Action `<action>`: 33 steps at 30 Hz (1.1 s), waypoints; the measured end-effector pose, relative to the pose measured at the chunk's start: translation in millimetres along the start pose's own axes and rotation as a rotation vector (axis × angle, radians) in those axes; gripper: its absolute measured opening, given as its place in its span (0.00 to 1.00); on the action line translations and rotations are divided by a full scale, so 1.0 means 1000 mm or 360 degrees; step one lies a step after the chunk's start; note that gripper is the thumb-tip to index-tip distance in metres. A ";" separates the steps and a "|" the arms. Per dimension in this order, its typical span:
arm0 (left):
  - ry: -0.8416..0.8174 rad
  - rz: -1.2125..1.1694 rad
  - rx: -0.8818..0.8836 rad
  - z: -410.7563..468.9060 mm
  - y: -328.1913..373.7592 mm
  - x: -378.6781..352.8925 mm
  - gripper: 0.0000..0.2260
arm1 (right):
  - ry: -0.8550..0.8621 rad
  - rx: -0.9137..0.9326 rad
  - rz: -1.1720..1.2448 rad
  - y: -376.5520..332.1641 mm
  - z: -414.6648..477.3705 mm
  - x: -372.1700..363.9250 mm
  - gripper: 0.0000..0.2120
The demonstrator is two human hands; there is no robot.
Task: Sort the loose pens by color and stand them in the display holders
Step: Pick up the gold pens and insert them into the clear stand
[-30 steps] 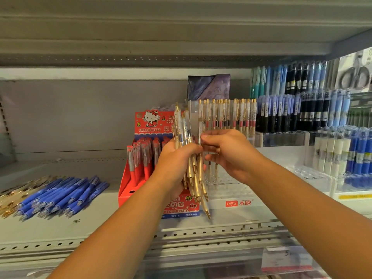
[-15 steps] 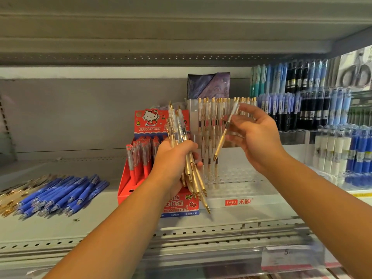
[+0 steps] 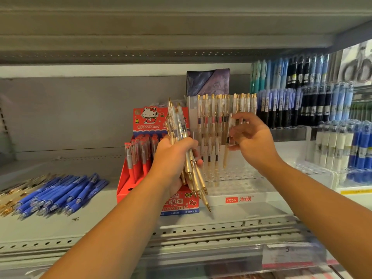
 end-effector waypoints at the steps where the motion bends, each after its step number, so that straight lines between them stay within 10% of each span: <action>1: 0.0002 0.0001 0.0000 0.000 0.000 0.000 0.11 | -0.0046 -0.0004 -0.0029 0.001 0.000 -0.002 0.20; 25: -0.0069 -0.0026 -0.0091 0.001 -0.002 0.002 0.07 | 0.0218 0.0263 -0.0772 -0.003 -0.018 -0.005 0.12; 33: 0.0043 -0.0003 -0.0236 0.001 -0.002 0.000 0.06 | -0.0696 0.0123 0.0165 -0.032 -0.047 -0.027 0.22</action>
Point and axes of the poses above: each hand's wrist, its own z-axis towards the middle knuckle, its own x-axis out of the back of the hand, y = z × x, the point moved 1 cm from there along z, towards the middle knuckle, and after that the axes turned 12 degrees about -z, right-handed, at the moved point
